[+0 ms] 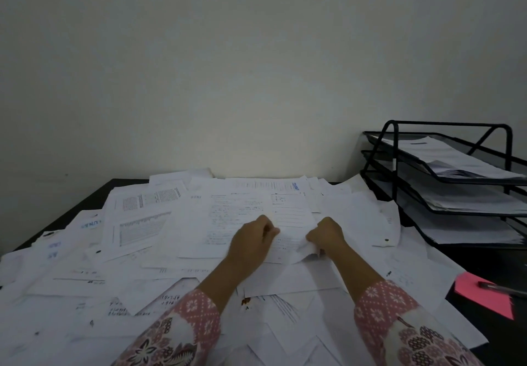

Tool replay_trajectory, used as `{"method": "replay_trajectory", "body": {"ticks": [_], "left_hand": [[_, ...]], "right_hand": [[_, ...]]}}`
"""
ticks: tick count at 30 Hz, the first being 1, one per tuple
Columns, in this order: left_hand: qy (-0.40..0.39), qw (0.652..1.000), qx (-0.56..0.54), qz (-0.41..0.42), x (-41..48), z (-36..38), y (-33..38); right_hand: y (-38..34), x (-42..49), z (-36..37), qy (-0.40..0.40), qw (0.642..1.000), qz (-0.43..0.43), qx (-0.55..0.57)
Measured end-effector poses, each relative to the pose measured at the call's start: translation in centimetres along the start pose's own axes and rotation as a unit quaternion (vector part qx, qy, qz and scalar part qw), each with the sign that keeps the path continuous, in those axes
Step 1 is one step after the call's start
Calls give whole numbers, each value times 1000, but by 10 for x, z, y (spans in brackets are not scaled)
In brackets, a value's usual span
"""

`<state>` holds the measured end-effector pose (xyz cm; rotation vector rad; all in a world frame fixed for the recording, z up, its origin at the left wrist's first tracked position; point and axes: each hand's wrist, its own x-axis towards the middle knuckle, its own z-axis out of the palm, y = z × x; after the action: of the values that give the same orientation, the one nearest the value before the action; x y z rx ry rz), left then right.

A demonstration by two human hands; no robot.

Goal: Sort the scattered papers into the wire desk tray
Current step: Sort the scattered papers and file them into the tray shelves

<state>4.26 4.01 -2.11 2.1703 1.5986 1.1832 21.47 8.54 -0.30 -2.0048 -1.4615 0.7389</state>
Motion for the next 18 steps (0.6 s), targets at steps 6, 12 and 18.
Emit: {"method": "replay_trajectory", "body": {"ticks": [6, 12, 18], "left_hand": [[-97, 969, -220, -56, -3, 9, 23], [49, 970, -194, -137, 1, -16, -9], [133, 924, 172, -314, -1, -66, -67]], "right_hand": [[2, 5, 3, 17, 1000, -9, 1], [-1, 2, 12, -14, 987, -36, 154], [-9, -4, 27, -63, 991, -48, 107]]}}
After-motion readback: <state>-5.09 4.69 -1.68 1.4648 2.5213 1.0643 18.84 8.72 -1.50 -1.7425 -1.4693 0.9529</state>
